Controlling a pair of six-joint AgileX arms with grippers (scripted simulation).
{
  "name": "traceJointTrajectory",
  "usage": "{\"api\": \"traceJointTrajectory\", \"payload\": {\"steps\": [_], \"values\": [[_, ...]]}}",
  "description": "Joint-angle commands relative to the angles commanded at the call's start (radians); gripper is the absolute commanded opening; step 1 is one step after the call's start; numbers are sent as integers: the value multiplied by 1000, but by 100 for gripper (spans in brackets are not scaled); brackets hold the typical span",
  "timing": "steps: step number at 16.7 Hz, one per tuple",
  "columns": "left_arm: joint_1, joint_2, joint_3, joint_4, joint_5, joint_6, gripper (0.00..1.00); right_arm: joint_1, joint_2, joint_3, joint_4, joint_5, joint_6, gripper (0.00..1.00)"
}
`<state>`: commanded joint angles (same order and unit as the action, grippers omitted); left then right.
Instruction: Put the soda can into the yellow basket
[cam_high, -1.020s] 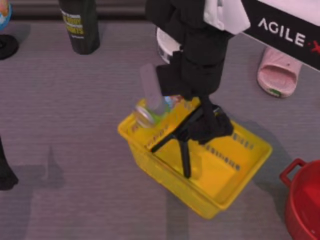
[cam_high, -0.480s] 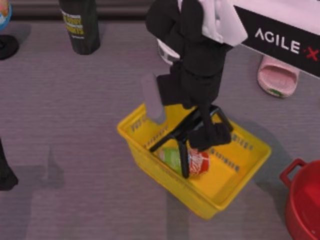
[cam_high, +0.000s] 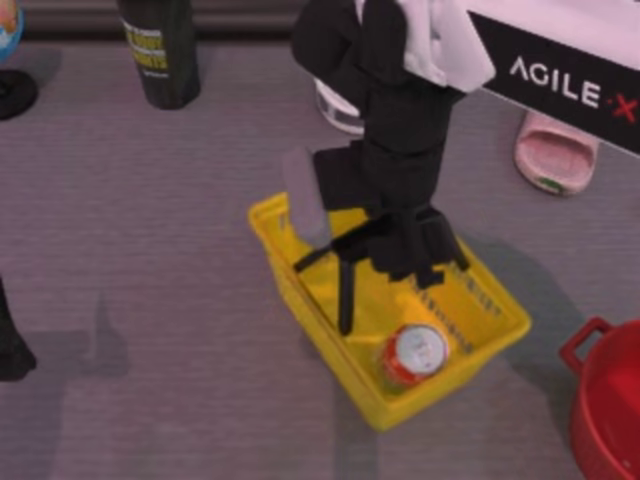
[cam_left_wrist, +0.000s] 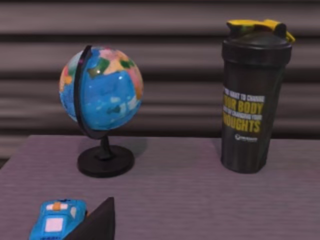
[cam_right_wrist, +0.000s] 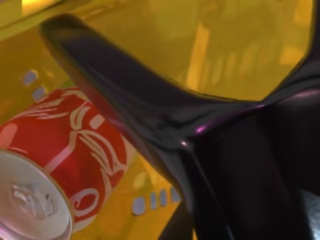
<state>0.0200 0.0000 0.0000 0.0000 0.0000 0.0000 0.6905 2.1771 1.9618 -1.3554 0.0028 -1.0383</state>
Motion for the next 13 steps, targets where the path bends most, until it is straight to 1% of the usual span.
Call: {"api": "traceJointTrajectory", "payload": {"steps": [4, 5, 13], "values": [[0, 0, 0, 0, 0, 0, 100, 0, 0, 0, 0, 0, 0, 2], [0, 0, 0, 0, 0, 0, 100, 0, 0, 0, 0, 0, 0, 0], [0, 0, 0, 0, 0, 0, 100, 0, 0, 0, 0, 0, 0, 0]]}}
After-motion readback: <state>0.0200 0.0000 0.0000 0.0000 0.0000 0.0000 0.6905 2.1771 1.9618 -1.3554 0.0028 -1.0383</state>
